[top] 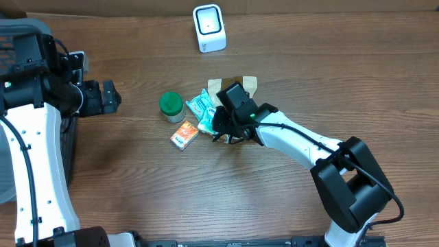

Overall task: Scan the item barcode
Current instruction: 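Grasp the Kleenex tissue pack in the pile with the right gripper, then lift the Kleenex pack up off the pile with the right gripper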

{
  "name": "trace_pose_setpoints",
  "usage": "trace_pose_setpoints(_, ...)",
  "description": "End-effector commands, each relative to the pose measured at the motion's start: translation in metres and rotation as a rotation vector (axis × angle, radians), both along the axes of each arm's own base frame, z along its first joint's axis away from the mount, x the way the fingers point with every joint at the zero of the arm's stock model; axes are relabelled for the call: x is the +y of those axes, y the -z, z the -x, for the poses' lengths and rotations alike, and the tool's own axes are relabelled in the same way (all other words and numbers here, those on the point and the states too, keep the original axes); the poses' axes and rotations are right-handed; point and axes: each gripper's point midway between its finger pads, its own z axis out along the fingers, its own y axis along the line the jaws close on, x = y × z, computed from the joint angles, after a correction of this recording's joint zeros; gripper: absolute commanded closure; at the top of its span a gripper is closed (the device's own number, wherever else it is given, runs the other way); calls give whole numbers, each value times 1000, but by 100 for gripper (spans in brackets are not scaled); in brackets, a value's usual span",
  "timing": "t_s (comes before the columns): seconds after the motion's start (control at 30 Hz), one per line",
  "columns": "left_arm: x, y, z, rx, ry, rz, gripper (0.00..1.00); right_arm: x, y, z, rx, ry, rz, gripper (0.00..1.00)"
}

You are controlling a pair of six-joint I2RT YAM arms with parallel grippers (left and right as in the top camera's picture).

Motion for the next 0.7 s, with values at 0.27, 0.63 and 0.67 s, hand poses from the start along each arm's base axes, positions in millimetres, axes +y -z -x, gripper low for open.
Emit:
trace_pose_setpoints(0.27, 0, 1, 0, 0, 14, 4, 0, 19, -10, 8, 55, -32, -101, 63)
trace_pose_setpoints(0.63, 0, 1, 0, 0, 14, 4, 0, 20, -16, 7, 54, -38, -99, 48)
trace_pose_setpoints(0.67, 0, 1, 0, 0, 14, 4, 0, 20, -18, 7, 57, -37, -96, 46)
